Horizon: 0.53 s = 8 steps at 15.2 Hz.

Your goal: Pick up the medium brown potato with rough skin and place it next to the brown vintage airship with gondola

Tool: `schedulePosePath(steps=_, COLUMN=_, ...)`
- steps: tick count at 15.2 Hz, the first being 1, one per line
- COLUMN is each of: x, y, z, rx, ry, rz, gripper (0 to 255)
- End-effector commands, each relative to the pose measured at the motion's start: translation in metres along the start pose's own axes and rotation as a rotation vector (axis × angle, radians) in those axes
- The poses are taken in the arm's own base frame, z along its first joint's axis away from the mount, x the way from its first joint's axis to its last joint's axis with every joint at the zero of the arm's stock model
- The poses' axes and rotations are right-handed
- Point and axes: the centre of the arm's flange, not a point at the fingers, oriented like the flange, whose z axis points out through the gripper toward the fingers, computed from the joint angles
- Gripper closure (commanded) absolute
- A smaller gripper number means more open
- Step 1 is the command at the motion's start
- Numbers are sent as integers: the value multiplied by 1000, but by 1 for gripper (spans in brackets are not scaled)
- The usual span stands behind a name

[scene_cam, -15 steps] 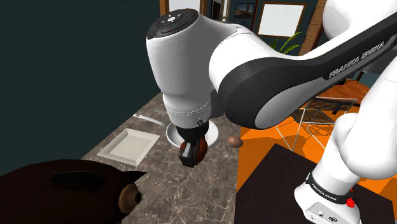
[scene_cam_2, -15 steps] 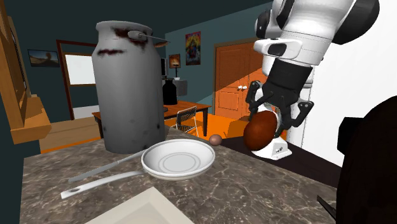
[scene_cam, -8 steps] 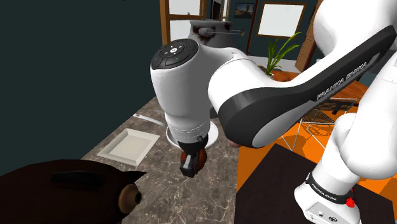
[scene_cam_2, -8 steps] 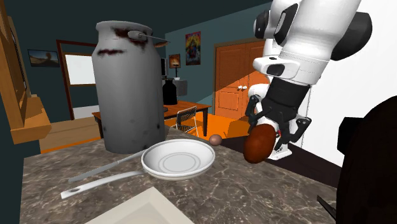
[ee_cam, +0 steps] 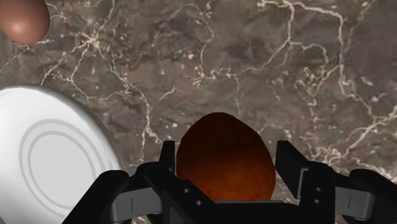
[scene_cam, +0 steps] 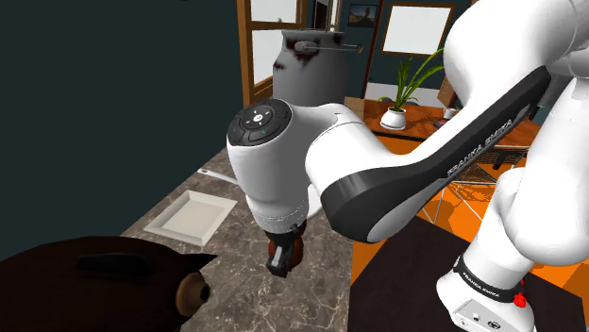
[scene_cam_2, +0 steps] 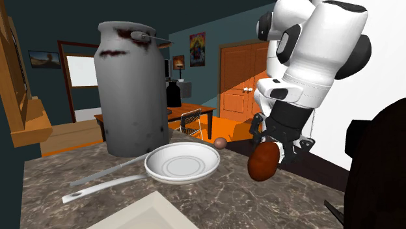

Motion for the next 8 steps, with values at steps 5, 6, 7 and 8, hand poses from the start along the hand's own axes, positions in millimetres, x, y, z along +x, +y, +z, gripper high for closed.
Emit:
schedulePosePath(steps=5, x=1, y=-10, z=31, rx=0, ry=0, rz=0, gripper=255)
schedulePosePath(steps=6, x=1, y=-12, z=36, rx=0, ry=0, rz=0, gripper=255)
schedulePosePath(steps=7, x=2, y=-14, z=41, rx=0, ry=0, rz=0, gripper=255)
schedulePosePath(steps=8, x=2, y=-15, z=43, rx=0, ry=0, rz=0, gripper=255)
